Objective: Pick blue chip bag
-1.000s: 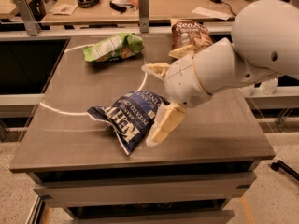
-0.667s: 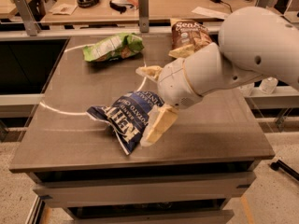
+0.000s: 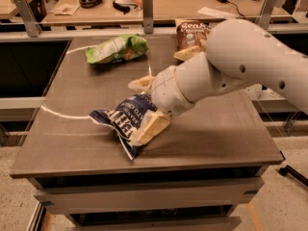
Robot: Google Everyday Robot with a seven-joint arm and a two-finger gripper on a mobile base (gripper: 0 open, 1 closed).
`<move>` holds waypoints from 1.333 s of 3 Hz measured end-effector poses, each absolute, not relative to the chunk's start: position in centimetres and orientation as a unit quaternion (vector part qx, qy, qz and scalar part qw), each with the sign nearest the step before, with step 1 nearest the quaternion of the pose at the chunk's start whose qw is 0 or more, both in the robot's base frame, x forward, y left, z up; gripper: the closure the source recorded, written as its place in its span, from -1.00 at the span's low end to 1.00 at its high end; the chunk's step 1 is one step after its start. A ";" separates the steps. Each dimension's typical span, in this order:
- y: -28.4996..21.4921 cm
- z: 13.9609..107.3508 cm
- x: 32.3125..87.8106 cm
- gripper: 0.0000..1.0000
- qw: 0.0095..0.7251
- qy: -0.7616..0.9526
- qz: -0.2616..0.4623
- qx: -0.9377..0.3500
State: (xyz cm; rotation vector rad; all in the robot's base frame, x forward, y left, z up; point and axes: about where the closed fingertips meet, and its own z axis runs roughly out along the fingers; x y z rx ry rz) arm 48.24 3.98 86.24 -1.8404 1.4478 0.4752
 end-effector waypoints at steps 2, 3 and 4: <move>4.7 85.4 48.7 0.31 0.369 0.532 0.181 -0.740; 4.9 85.8 49.0 0.77 0.378 0.526 0.187 -0.739; 5.0 88.4 49.9 1.00 0.412 0.531 0.192 -0.715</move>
Offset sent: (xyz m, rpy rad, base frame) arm 0.0092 0.0068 -0.0108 -0.0089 -0.0676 0.1078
